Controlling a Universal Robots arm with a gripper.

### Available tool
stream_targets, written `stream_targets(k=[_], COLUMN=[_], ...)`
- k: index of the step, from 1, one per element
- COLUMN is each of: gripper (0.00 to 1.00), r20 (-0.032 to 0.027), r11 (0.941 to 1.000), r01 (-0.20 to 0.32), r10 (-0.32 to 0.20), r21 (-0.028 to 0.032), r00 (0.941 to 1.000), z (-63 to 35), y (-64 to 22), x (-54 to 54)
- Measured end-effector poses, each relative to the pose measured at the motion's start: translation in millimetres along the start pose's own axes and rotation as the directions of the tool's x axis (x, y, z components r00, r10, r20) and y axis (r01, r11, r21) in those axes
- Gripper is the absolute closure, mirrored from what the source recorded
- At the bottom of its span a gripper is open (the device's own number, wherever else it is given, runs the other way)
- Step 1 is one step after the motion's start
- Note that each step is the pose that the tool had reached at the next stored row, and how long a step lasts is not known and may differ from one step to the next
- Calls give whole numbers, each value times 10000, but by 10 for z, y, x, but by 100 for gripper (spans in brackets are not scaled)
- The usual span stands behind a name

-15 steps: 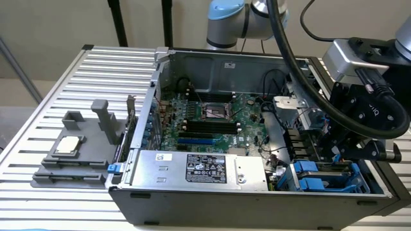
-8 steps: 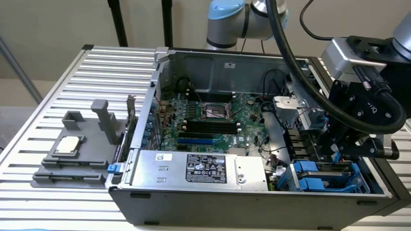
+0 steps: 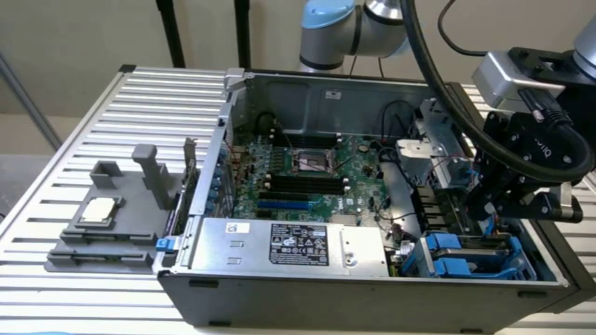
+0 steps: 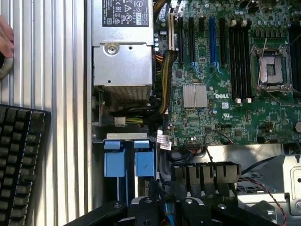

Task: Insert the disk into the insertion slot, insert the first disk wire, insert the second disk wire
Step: 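Insert the second disk wire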

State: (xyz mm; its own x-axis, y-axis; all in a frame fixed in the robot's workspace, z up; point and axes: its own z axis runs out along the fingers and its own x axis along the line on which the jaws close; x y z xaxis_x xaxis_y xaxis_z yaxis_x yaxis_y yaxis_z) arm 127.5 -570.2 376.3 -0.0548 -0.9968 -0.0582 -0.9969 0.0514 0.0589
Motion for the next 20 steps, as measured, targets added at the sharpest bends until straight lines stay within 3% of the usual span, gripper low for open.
stream_targets(k=[13,15,16,20], gripper=[75,78,84,84], r20=[-60,-63,-65,-66], r11=[10000,10000,10000,10000], r01=[-6,-5,-4,-4], r10=[6,5,4,4], r21=[4,4,4,5], r00=[10000,10000,10000,10000], z=[87,89,88,101], y=[-38,-39,-40,-41], x=[-28,-31,-31,-25])
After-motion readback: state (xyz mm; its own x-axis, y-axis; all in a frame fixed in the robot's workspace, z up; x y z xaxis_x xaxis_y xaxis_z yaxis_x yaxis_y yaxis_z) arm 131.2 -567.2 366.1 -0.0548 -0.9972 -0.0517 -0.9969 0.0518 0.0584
